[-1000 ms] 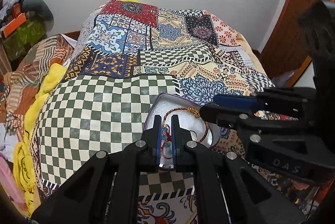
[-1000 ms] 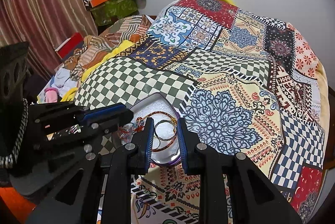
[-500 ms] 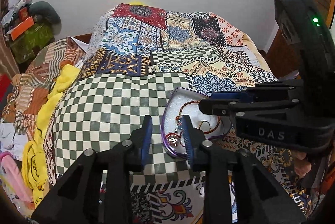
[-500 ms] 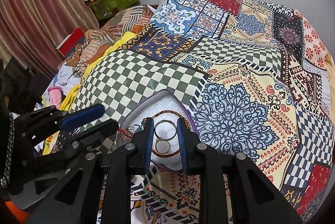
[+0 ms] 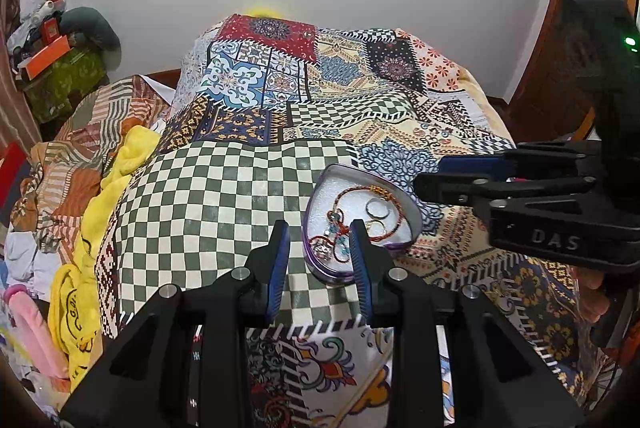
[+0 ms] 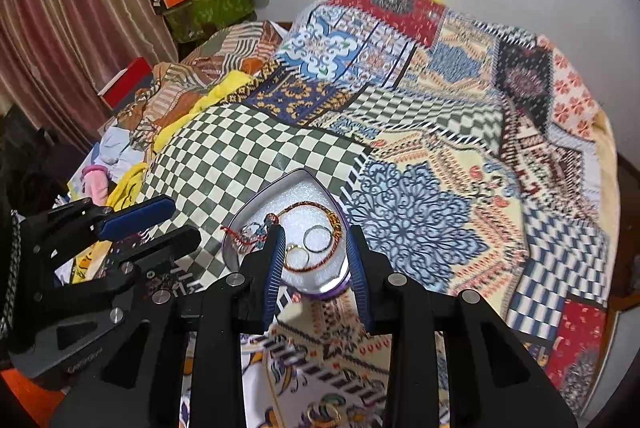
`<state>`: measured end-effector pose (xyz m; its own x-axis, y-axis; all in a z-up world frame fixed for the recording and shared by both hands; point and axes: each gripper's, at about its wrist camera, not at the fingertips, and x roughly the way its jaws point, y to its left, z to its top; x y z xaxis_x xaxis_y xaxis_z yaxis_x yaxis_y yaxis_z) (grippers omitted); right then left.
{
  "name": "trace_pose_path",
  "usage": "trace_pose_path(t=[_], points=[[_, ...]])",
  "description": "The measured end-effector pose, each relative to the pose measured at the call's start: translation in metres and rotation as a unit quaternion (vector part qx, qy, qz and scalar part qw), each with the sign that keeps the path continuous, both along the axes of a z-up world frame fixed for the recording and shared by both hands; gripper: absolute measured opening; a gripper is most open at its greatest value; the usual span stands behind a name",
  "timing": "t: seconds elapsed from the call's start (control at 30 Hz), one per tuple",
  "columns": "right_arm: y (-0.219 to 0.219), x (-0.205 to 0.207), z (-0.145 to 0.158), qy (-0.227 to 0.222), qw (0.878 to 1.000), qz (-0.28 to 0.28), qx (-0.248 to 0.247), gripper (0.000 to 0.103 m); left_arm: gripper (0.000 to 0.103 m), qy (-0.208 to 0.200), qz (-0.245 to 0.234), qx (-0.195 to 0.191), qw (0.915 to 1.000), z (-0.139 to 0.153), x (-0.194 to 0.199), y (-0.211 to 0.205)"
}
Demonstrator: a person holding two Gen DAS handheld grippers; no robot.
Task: Organize jewelry
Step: 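Withdraw both tools from the tin toward the remaining jewelry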
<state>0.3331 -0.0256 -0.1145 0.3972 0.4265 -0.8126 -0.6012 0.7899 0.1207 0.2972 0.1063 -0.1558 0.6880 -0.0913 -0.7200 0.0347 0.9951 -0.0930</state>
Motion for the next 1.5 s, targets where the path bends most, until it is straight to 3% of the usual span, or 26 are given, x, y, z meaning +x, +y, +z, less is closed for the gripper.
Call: trace_pose_path(t=[0.47, 0.8, 1.13, 1.5], points=[[-0.041, -0.056, 0.036, -0.063, 0.998, -0.021, 0.004, 0.028, 0.035, -0.021, -0.011, 0.012, 0.9996, 0.029, -0.043, -0.022], [-0.072, -0.087, 0.04, -0.093, 0.995, -0.038, -0.013, 0.029, 0.039, -0.02, -0.029, 0.01, 0.9993, 0.031, -0.073, -0.047], [-0.095, -0.092, 0.008, -0.055, 0.997, -0.045, -0.026, 0.029, 0.039, 0.017, -0.044, 0.0, 0.9989, 0.002, -0.084, -0.067], [-0.078, -0.084, -0.038, -0.026, 0.998, -0.014, -0.059, 0.029, 0.039, 0.046, -0.068, -0.003, 0.9966, -0.027, -0.078, -0.08]])
